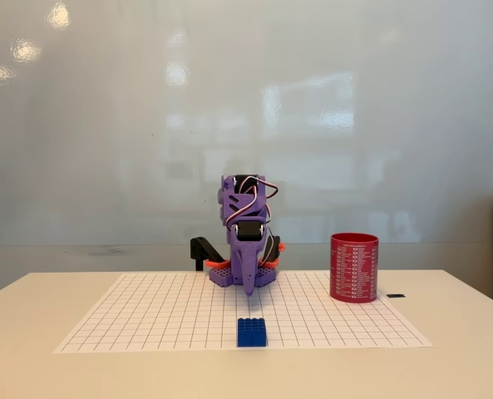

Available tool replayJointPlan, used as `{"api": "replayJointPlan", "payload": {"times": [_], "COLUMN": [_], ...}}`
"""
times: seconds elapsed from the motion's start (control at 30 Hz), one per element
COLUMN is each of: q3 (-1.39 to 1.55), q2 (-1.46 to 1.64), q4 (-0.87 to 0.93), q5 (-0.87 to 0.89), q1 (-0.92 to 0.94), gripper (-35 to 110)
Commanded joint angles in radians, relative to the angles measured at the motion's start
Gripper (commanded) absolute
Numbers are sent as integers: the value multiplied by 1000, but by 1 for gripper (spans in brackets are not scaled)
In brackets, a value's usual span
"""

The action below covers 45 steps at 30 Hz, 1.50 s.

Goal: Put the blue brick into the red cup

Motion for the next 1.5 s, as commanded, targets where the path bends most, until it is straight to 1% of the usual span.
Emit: {"api": "replayJointPlan", "payload": {"times": [0.0, 0.6, 0.73, 0.9, 1.03, 1.2, 1.3, 1.4, 1.47], "q3": [-48, -60, -187, -508, -730, -948, -1029, -1039, -1037], "q2": [11, -18, -252, -672, -865, -1108, -1262, -1384, -1440], "q4": [5, -8, -97, -92, -25, 77, 97, 55, 31], "q5": [11, 25, 78, 106, 83, 25, -12, -43, -34], "q1": [32, 26, 34, -18, -26, -80, -98, -92, -81], "gripper": [-1, -1, -1, -1, -1, -1, -1, -1, -1]}}
